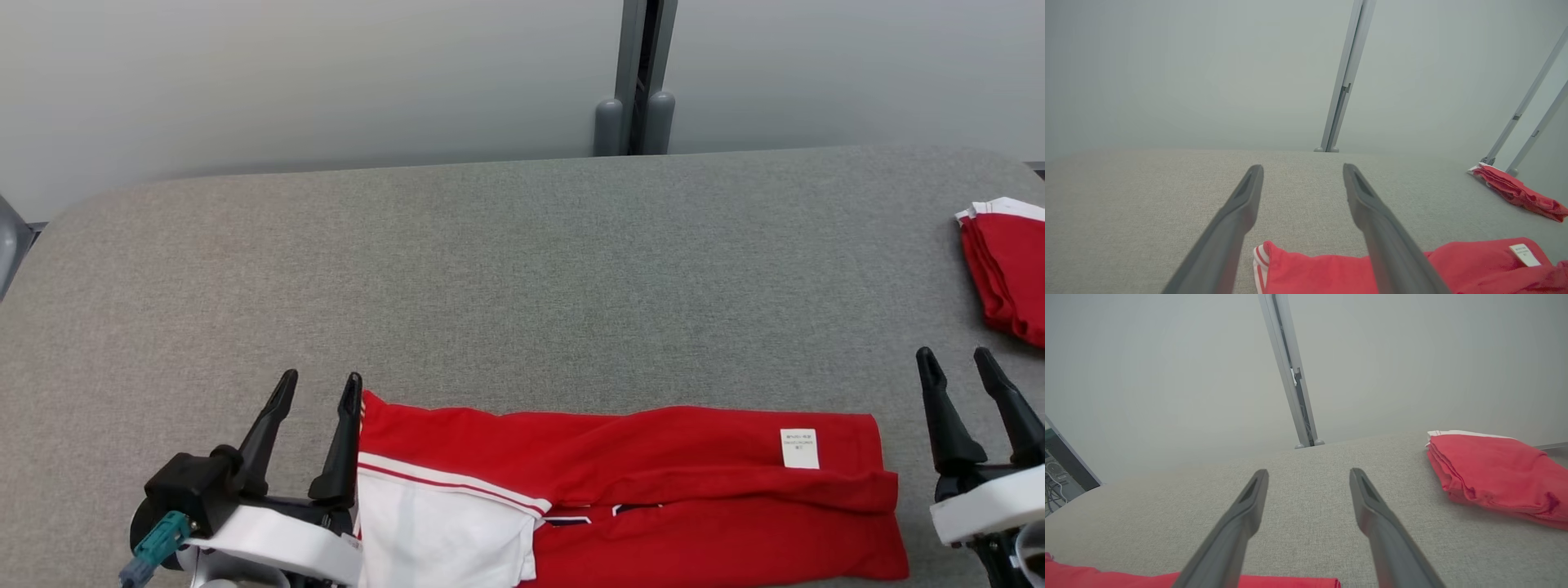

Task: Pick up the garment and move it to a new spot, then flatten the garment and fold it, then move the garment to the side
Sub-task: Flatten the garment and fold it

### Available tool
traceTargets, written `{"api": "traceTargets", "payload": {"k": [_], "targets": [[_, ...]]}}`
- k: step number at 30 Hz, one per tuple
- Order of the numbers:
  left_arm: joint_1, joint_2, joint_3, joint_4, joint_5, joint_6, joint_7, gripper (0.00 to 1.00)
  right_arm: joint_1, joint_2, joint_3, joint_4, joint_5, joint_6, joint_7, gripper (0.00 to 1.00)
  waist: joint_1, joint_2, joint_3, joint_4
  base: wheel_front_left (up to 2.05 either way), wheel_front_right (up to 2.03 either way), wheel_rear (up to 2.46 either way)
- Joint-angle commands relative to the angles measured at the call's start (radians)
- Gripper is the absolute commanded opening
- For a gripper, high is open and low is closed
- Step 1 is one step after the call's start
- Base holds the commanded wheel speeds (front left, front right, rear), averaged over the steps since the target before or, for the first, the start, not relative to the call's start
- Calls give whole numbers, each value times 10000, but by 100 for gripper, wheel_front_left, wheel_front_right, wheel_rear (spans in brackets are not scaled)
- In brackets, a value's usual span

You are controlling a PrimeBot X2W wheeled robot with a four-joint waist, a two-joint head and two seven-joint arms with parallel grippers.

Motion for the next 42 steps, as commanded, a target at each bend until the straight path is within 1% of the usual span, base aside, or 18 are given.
{"api": "traceTargets", "payload": {"k": [1, 4, 8, 11, 15, 18, 21, 27, 34, 37, 39, 42], "targets": [[70, -235, 295, 0, 240, -142, -76, 100, 254, 155, -198, -143, -273, -2, -40, 100, 0, -1, -14, 18, 0, 0, 0], [387, -908, 1097, 31, 957, -427, -75, 100, 647, 608, -593, -308, -762, -2, -35, 100, 0, -1, -23, 53, 0, 0, 0], [826, -1825, 1962, 230, 1886, -1047, -79, 100, 984, 1059, -917, -318, -1063, -2, -31, 100, 0, -1, -40, 72, 0, 0, 0], [1089, -2250, 2351, 589, 2492, -1569, -72, 100, 1147, 1237, -1011, -209, -1212, -2, -31, 100, 0, -1, -64, 79, 0, 0, 0], [1250, -2652, 2821, 948, 3032, -2078, -74, 100, 1269, 1424, -1074, -43, -1230, -2, -32, 100, 0, -1, -88, 100, 0, 0, 0], [1308, -2835, 3108, 1104, 3327, -2383, -74, 100, 1337, 1487, -1034, 173, -1178, -2, -32, 100, 0, -1, -83, 119, 0, 0, 0], [1243, -2962, 3299, 1189, 3512, -2590, -75, 100, 1376, 1493, -944, 547, -1089, -2, -29, 100, 0, -1, -33, 159, 0, 0, 0], [962, -3047, 3447, 1285, 3745, -2842, -75, 100, 1185, 1603, -866, 1617, -823, -2, -25, 100, 0, -1, 119, 345, 0, 0, 0], [915, -3070, 3446, 1363, 3833, -2965, -75, 100, 828, 1796, -904, 2866, -140, -2, -23, 100, 0, -1, 250, 548, 0, 0, 0], [892, -3072, 3416, 1353, 3777, -2995, -76, 100, 602, 1772, -634, 3425, 110, -2, 11, 100, 0, -1, 290, 629, 0, 0, 0], [872, -3071, 3427, 1357, 3807, -3016, -76, 100, 513, 1775, -252, 3778, 443, -2, 38, 100, 0, -1, 301, 693, 0, 0, 0], [866, -3074, 3448, 1352, 3836, -3020, -76, 100, 454, 1769, -77, 3939, 641, -2, 39, 100, 0, -1, 306, 712, 0, 0, 0]]}}
